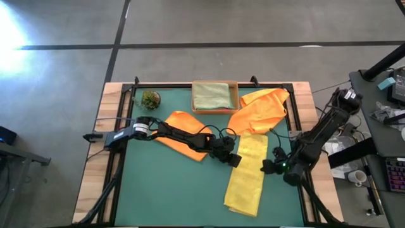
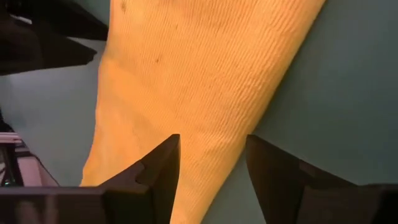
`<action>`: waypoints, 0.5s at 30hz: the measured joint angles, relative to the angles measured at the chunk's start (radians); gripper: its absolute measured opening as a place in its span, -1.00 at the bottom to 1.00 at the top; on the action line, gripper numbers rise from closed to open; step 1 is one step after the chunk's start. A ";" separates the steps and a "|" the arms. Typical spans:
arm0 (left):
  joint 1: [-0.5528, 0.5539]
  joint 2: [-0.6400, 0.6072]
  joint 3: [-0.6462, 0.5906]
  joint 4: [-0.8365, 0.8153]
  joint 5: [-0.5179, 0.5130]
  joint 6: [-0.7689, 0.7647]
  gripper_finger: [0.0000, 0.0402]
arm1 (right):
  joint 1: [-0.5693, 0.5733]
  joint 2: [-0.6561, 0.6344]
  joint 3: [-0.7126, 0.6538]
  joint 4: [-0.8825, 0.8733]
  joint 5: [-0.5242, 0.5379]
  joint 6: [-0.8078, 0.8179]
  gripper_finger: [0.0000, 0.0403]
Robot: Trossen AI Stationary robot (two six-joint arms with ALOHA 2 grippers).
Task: Fold microfiber towels
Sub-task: Fold the yellow microfiber towel
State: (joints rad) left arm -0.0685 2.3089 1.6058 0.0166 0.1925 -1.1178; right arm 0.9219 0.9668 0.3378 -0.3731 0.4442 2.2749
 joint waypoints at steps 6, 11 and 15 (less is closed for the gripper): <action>-0.001 0.000 0.000 0.001 0.003 0.020 -0.28 | -0.011 0.120 0.001 0.092 -0.009 0.004 -0.14; -0.005 0.000 0.000 0.002 0.012 0.036 -0.28 | -0.034 0.197 0.002 0.191 -0.010 0.000 -0.14; -0.005 0.000 0.000 0.002 0.020 0.037 -0.28 | -0.026 0.205 0.002 0.230 -0.026 -0.008 -0.14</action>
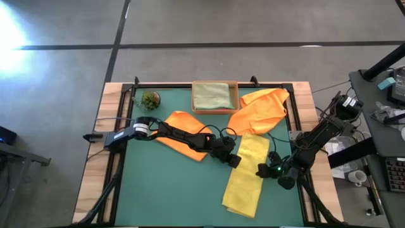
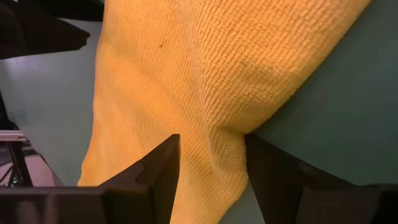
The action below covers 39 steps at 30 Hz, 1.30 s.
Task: Fold microfiber towels
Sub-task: Fold the yellow microfiber towel
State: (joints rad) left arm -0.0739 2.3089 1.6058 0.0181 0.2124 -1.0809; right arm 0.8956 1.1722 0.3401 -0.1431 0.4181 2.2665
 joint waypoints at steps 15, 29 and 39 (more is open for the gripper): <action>-0.004 0.000 -0.001 -0.001 0.017 0.055 -0.39 | -0.021 0.001 -0.001 -0.032 -0.023 -0.004 -0.67; -0.004 0.002 -0.003 0.047 0.075 0.060 -0.50 | -0.024 0.000 0.067 -0.050 0.042 -0.119 -0.95; -0.005 0.003 -0.005 0.046 0.038 0.068 -0.50 | -0.024 0.001 0.128 -0.053 0.106 -0.163 -0.96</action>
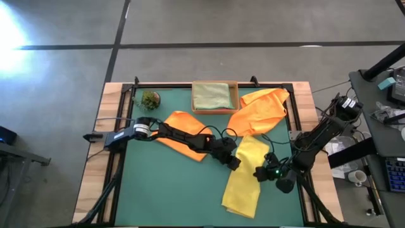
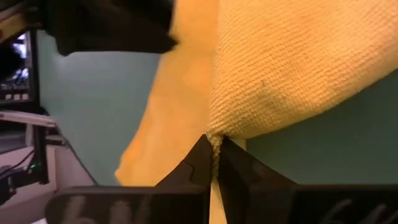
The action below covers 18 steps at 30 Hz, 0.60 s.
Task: Fold microfiber towels
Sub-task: Fold the yellow microfiber towel
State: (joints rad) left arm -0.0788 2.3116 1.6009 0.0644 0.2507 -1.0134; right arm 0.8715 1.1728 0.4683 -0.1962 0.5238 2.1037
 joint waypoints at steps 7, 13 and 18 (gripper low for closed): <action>-0.001 0.000 -0.003 0.012 -0.017 0.049 -0.66 | 0.000 0.010 0.017 -0.013 0.001 0.012 -0.96; -0.006 0.002 -0.003 0.072 -0.021 0.092 -0.97 | -0.007 0.016 0.017 -0.010 0.002 0.017 -0.96; -0.009 0.002 -0.004 0.075 0.004 0.124 -0.99 | -0.006 0.014 0.028 -0.010 0.001 -0.003 -0.96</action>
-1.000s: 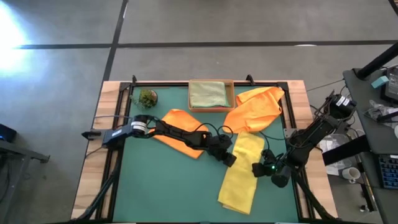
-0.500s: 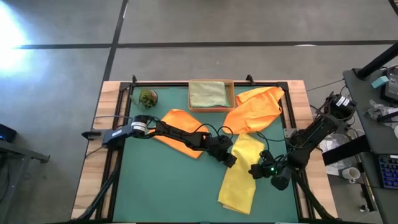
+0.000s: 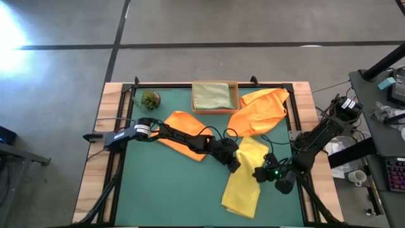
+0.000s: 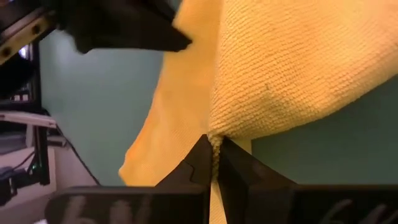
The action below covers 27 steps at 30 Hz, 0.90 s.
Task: Fold microfiber towels
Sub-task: Fold the yellow microfiber towel
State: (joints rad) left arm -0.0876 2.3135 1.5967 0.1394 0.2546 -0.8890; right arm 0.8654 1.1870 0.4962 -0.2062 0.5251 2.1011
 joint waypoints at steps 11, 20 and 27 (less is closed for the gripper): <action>-0.011 -0.078 0.000 -0.018 0.130 0.199 -1.00 | 0.012 -0.001 0.183 -0.237 0.000 -0.203 -0.96; -0.014 -0.222 0.000 -0.153 0.105 0.347 -1.00 | 0.038 0.000 0.404 -0.580 0.026 -0.260 -0.96; -0.013 -0.347 0.000 -0.242 0.008 0.471 -1.00 | 0.038 0.000 0.542 -0.755 0.055 -0.255 -0.96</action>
State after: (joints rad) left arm -0.1001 1.9666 1.5970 -0.1024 0.2628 -0.4182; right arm 0.9031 1.1865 1.0381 -0.9613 0.5797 1.8462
